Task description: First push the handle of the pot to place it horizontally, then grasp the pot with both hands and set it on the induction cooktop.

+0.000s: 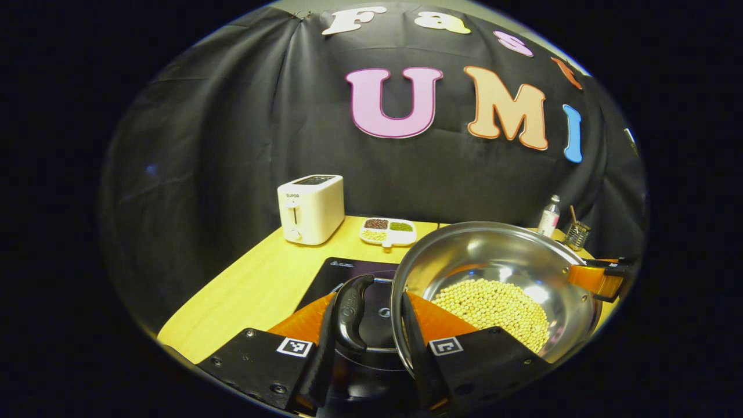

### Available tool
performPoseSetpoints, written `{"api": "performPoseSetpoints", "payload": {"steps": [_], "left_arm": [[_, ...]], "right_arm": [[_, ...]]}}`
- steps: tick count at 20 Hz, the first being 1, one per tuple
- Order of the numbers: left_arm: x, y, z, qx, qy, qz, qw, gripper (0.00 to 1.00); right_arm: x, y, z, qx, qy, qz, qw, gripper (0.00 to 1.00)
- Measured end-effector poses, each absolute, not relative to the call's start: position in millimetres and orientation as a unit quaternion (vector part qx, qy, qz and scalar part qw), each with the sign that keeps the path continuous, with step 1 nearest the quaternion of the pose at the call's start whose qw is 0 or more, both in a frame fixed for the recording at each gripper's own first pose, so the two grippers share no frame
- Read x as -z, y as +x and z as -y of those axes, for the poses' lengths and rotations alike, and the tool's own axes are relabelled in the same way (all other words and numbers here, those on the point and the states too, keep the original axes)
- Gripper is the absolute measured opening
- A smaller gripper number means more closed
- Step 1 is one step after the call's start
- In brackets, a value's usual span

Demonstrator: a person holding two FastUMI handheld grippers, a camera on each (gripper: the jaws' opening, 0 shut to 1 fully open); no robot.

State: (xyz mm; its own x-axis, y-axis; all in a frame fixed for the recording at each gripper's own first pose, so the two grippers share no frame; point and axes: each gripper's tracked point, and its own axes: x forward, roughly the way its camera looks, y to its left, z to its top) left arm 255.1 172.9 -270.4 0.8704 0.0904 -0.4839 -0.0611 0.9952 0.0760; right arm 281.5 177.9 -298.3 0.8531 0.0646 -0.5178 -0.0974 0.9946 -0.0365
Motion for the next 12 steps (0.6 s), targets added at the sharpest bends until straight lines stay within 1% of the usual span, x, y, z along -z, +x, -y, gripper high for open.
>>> {"api": "performPoseSetpoints", "payload": {"steps": [1,2,7,11,12], "left_arm": [[272.1,258.8,-182.7,-0.041,0.030,-0.253,0.966,0.58],[274.3,260.5,-192.0,-0.043,0.031,-0.255,0.965,0.58],[282.3,276.3,-228.8,-0.042,0.026,-0.266,0.963,0.59],[288.1,288.7,-257.1,-0.035,0.041,-0.274,0.960,0.57],[288.2,291.5,-262.8,-0.033,0.045,-0.274,0.960,0.60]], "right_arm": [[301.3,283.1,-188.4,-0.045,-0.031,-0.272,0.961,0.49],[305.7,285.2,-198.4,-0.045,-0.029,-0.276,0.960,0.54],[314.1,288.5,-237.2,-0.036,-0.036,-0.284,0.957,0.54],[324.2,290.3,-265.8,-0.036,-0.032,-0.287,0.957,0.54],[324.1,292.4,-271.9,-0.034,-0.036,-0.282,0.958,0.50]]}}
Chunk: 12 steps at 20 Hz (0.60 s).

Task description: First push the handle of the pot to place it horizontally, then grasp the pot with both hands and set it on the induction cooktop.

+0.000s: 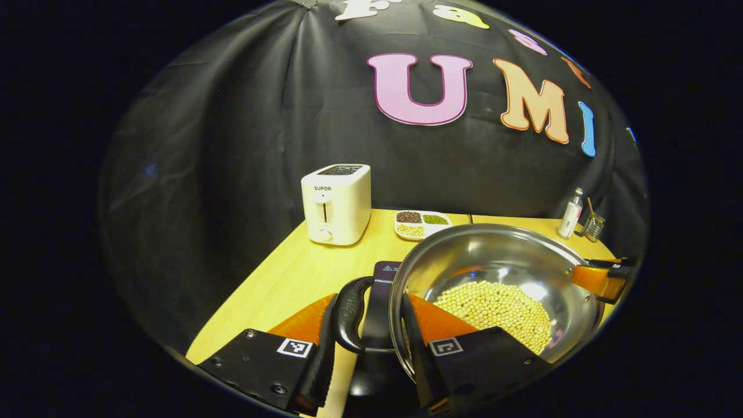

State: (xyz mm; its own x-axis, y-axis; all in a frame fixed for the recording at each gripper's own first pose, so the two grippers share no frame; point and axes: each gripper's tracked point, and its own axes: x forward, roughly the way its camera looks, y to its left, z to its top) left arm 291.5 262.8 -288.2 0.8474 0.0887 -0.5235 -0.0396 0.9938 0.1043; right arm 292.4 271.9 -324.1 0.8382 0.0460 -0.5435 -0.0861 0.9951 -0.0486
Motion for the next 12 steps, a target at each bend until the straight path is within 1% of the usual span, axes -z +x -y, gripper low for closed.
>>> {"api": "performPoseSetpoints", "payload": {"steps": [1,5,6,7,8,9,10,11,12], "left_arm": [[287.5,296.1,-268.8,-0.032,0.046,-0.273,0.960,0.59],[292.9,309.3,-285.0,-0.022,0.038,-0.269,0.962,0.57],[291.0,311.4,-285.7,-0.020,0.039,-0.262,0.964,0.58],[292.4,313.9,-285.8,-0.019,0.041,-0.263,0.964,0.60],[292.6,316.9,-285.6,-0.017,0.042,-0.259,0.965,0.60],[292.4,319.7,-284.8,-0.014,0.043,-0.261,0.964,0.60],[293.8,321.2,-284.1,-0.012,0.044,-0.260,0.964,0.60],[293.3,324.5,-282.9,-0.009,0.047,-0.259,0.965,0.60],[294.1,325.9,-283.2,-0.009,0.049,-0.258,0.965,0.61]], "right_arm": [[323.9,293.7,-278.5,-0.033,-0.040,-0.278,0.959,0.54],[322.2,292.5,-293.6,-0.014,-0.058,-0.252,0.966,0.55],[323.1,292.2,-293.2,-0.010,-0.055,-0.249,0.967,0.60],[323.5,292.1,-293.1,-0.006,-0.048,-0.248,0.968,0.50],[324.3,291.6,-292.8,-0.002,-0.044,-0.246,0.968,0.50],[323.2,291.9,-292.1,0.001,-0.045,-0.244,0.969,0.55],[323.4,291.6,-291.8,0.004,-0.045,-0.243,0.969,0.55],[322.9,292.1,-291.7,0.007,-0.043,-0.242,0.969,0.50],[323.4,293.5,-290.6,0.009,-0.040,-0.241,0.970,0.52]]}}
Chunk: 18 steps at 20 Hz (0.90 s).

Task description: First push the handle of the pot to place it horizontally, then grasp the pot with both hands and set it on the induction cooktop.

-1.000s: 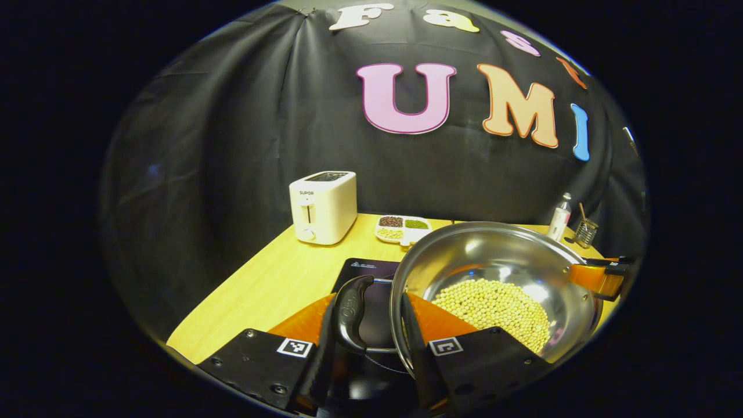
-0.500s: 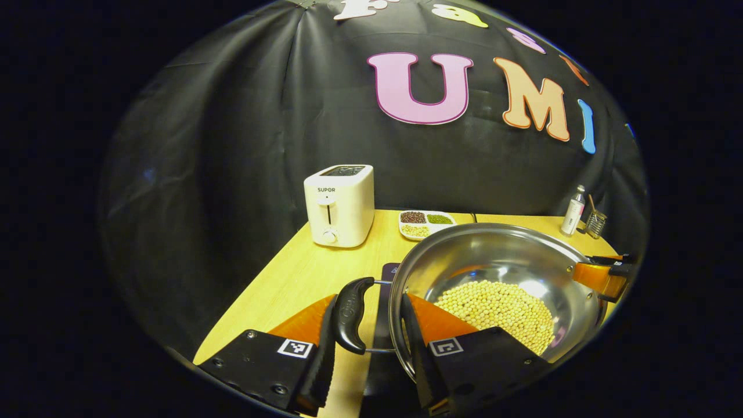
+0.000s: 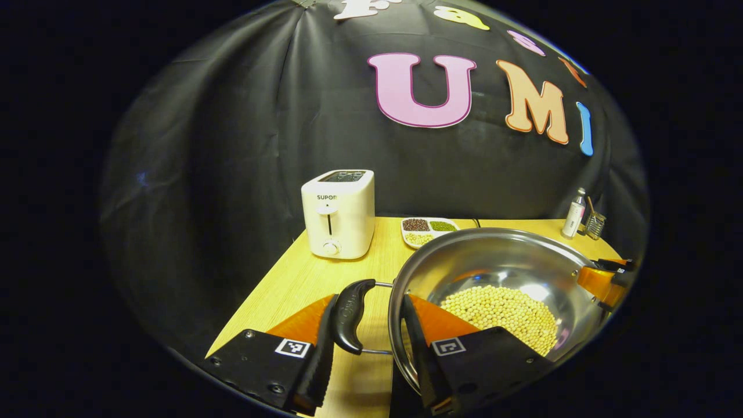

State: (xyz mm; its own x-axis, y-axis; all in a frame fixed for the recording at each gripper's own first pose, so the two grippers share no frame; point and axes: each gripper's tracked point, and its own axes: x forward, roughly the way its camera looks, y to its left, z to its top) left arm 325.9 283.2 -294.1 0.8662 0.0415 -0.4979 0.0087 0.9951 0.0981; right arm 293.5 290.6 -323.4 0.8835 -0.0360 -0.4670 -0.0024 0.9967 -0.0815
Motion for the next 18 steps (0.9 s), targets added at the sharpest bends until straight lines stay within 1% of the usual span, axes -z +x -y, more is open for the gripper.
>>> {"api": "performPoseSetpoints", "payload": {"steps": [2,3,6,7,8,12,16,18], "left_arm": [[294.2,325.2,-285.2,-0.013,0.047,-0.259,0.965,0.64],[294.9,326.0,-285.7,-0.017,0.047,-0.258,0.965,0.65],[297.9,324.9,-287.5,-0.034,0.059,-0.256,0.964,0.70],[296.9,325.9,-288.0,-0.036,0.062,-0.256,0.964,0.74],[297.3,326.3,-288.1,-0.036,0.062,-0.254,0.964,0.75],[294.2,326.4,-287.0,-0.035,0.059,-0.249,0.966,0.72],[290.0,326.7,-286.5,-0.040,0.056,-0.242,0.968,0.72],[291.2,324.3,-289.6,-0.060,0.066,-0.250,0.964,0.73]], "right_arm": [[324.6,294.3,-291.3,0.008,-0.032,-0.243,0.969,0.56],[324.4,294.6,-291.8,0.007,-0.029,-0.245,0.969,0.51],[324.4,296.6,-293.0,0.005,-0.031,-0.242,0.970,0.57],[324.6,295.6,-292.9,0.005,-0.030,-0.244,0.969,0.57],[325.4,296.4,-292.3,0.005,-0.030,-0.245,0.969,0.57],[325.0,296.2,-291.5,0.004,-0.027,-0.245,0.969,0.57],[324.9,294.3,-291.0,0.010,-0.033,-0.243,0.969,0.57],[318.5,294.0,-291.3,0.014,-0.041,-0.231,0.972,0.61]]}}
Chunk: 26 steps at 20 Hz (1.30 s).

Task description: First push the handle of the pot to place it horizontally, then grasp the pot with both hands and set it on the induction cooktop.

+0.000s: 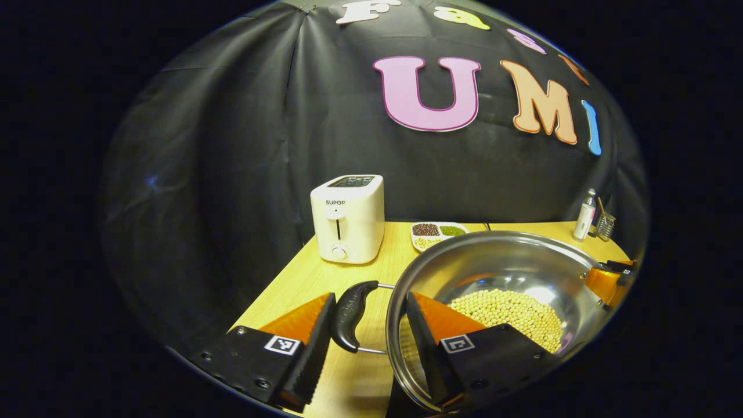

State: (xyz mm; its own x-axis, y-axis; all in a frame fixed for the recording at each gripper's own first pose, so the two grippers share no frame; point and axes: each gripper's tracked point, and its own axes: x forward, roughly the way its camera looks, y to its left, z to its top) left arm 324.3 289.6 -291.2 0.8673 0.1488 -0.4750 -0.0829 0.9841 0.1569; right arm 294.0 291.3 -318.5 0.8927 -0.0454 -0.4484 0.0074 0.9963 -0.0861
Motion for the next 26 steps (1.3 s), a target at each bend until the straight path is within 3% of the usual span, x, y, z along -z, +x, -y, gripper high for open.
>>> {"api": "performPoseSetpoints", "payload": {"steps": [2,8,14,18,26], "left_arm": [[292.6,324.7,-291.5,-0.075,0.086,-0.255,0.960,0.78],[276.5,323.3,-287.7,-0.074,0.098,-0.244,0.962,0.88],[244.2,316.8,-289.2,-0.095,0.117,-0.216,0.965,0.98],[222.6,300.4,-269.5,-0.083,0.119,-0.200,0.969,0.99],[136.4,256.5,-201.0,-0.090,0.129,-0.102,0.982,0.97]], "right_arm": [[309.8,295.1,-291.1,0.015,-0.055,-0.215,0.975,0.61],[316.8,293.2,-295.1,0.005,-0.067,-0.227,0.972,0.89],[293.8,290.2,-297.8,-0.010,-0.064,-0.190,0.980,0.98],[271.6,287.0,-282.8,-0.019,-0.059,-0.164,0.984,0.98],[196.1,265.0,-216.2,-0.023,-0.046,-0.098,0.994,0.99]]}}
